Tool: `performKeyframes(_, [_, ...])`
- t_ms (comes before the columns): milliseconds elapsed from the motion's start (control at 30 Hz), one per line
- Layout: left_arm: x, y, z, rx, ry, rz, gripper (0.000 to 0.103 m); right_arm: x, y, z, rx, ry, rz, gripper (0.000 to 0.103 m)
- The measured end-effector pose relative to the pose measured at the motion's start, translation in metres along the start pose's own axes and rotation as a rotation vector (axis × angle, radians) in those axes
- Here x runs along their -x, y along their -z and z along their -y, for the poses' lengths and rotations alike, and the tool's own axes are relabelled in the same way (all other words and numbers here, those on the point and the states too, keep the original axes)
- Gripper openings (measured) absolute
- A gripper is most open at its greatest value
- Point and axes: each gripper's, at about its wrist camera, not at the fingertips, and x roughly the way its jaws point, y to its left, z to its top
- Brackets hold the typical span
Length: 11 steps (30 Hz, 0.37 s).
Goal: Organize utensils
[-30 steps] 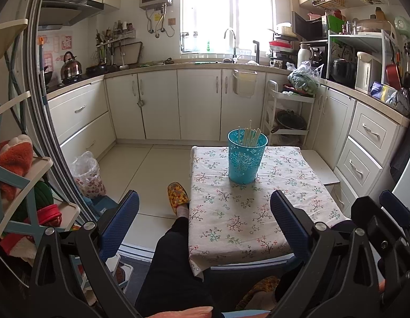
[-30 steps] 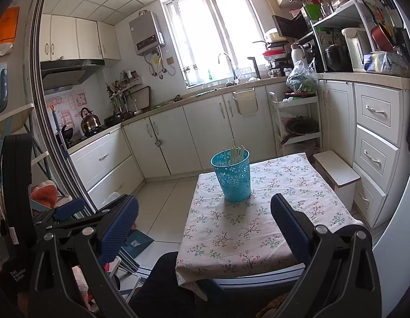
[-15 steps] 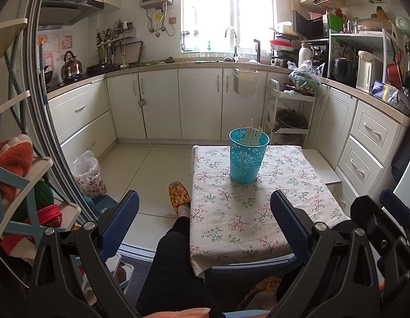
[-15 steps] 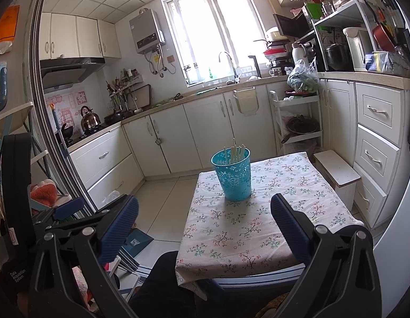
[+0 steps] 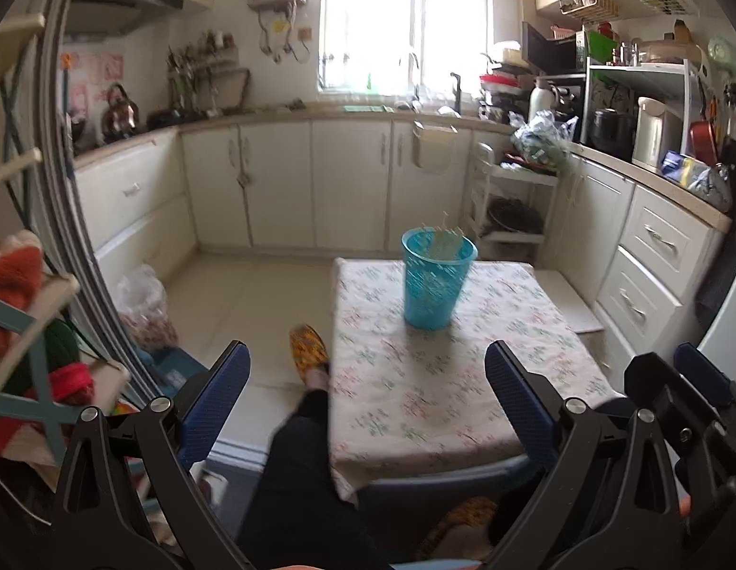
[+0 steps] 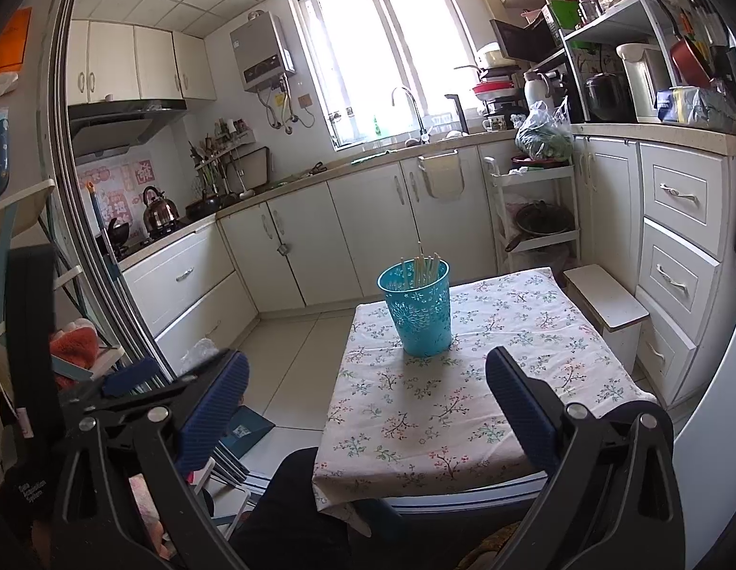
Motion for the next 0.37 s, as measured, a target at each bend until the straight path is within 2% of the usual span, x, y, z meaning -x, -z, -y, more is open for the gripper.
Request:
performKeyframes(133, [0.001, 0.0, 0.002, -0.02, -0.05, 0.024, 0.095, -0.006, 0.0, 0.0, 0.016, 0.024, -0.012, 0.096])
performKeyframes(367, [-0.008, 0.0, 0.003, -0.01, -0.041, -0.02, 0.095, -0.015, 0.001, 0.001, 0.032, 0.064, -0.046, 0.096])
